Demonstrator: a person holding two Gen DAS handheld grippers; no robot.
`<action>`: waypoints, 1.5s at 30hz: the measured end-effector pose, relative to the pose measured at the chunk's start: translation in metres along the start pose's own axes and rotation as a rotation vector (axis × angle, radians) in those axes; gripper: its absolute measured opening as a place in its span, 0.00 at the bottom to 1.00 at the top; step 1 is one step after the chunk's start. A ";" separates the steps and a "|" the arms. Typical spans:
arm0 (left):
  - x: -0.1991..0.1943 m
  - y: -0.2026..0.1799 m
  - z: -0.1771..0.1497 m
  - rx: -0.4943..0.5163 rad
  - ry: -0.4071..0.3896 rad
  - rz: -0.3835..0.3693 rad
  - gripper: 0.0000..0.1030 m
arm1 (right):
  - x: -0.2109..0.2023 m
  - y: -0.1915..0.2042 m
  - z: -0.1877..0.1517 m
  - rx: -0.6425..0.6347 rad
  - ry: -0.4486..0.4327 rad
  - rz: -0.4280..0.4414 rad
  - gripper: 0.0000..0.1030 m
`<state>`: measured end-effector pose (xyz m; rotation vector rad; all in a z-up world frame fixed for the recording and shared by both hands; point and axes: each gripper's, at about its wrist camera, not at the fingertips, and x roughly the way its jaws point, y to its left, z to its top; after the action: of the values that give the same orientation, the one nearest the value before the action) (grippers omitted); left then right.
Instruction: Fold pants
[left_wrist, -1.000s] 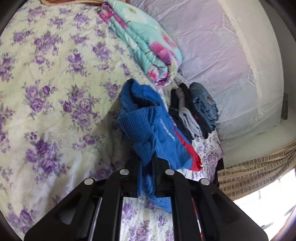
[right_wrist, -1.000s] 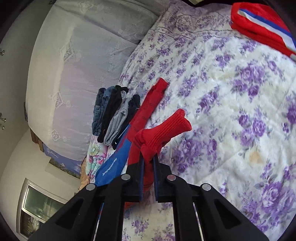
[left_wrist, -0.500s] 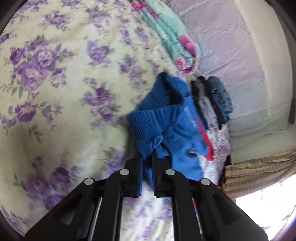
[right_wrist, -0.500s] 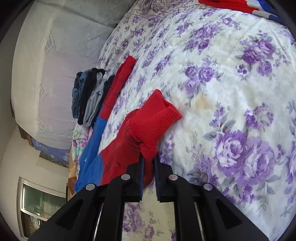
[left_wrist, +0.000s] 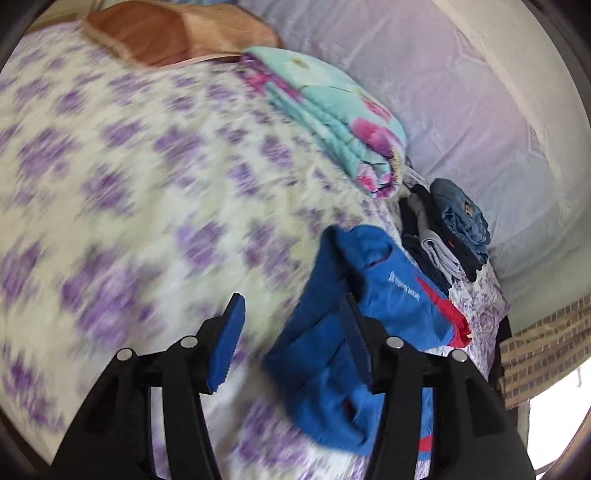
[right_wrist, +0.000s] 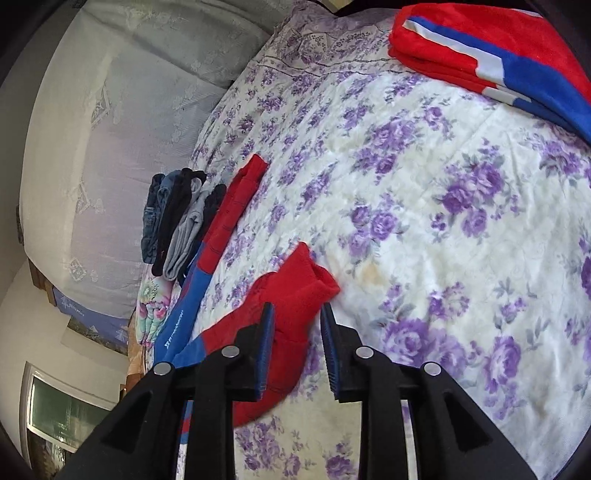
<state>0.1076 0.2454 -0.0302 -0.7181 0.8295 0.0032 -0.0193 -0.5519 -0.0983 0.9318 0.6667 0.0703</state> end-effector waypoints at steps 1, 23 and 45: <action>0.016 -0.014 0.011 0.038 0.024 -0.013 0.54 | 0.002 0.006 0.000 -0.012 0.001 0.001 0.37; 0.175 -0.053 0.061 0.162 0.226 -0.094 0.38 | 0.084 0.084 0.053 -0.158 0.065 -0.031 0.40; 0.199 -0.042 0.086 0.072 0.167 -0.115 0.38 | 0.279 0.084 0.176 -0.014 0.147 -0.118 0.21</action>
<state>0.3137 0.2102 -0.1005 -0.7035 0.9420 -0.1918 0.3209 -0.5341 -0.1013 0.8775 0.8551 0.0387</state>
